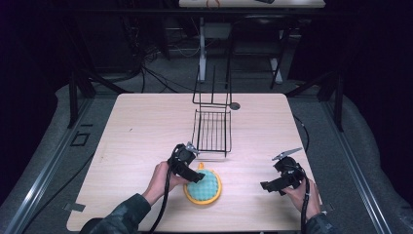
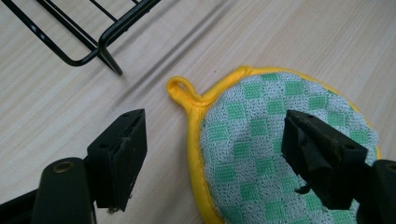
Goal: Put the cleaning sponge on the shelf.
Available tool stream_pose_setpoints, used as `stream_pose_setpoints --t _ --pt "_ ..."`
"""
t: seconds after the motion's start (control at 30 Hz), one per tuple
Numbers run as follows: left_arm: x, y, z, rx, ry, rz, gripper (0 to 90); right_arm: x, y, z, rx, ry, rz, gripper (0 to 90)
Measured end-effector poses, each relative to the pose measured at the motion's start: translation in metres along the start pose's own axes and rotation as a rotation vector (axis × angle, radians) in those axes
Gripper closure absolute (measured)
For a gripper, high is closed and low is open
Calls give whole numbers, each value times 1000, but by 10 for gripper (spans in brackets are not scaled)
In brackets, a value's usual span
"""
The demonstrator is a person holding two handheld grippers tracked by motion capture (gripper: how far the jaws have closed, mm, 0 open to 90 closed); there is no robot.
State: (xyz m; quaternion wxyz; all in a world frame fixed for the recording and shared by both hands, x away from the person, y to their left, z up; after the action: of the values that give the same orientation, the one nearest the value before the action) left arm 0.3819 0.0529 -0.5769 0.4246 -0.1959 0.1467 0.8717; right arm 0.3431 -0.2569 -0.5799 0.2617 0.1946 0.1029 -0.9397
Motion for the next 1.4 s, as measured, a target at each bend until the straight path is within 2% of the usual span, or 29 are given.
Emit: stream_pose_setpoints --t 0.13,0.33,0.4,0.47,0.63,1.1,1.4 --pt "3 -1 -4 -4 -25 -1 288 -1 1 2 -4 13 -16 0" --pt "7 -4 -6 65 -41 28 395 0 1 1 3 5 -5 0" --pt "8 -3 -6 95 -38 37 468 0 1 1 2 6 -4 0" --pt "8 -2 -6 93 -38 31 502 0 0 0 -9 11 -6 0" --pt "9 -3 -7 109 -32 53 539 0 -1 0 -12 6 -5 2" --pt "10 1 -6 72 -10 14 674 -1 -1 1 10 20 -14 20" --pt "11 3 -5 36 22 -13 808 -1 -1 1 10 17 -8 22"
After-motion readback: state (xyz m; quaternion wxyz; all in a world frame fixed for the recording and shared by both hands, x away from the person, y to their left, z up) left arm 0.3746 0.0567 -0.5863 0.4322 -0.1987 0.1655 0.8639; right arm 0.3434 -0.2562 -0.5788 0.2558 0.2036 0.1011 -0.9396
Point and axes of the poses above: each handheld gripper's, and its own axes: z roughly backward along the jaws, x roughly out of its underside, y roughly to its right, the point moved 5 cm from there along -z, roughly forward along the jaws, and after that the axes turned 4 degrees about -y, right-handed, at the moved point
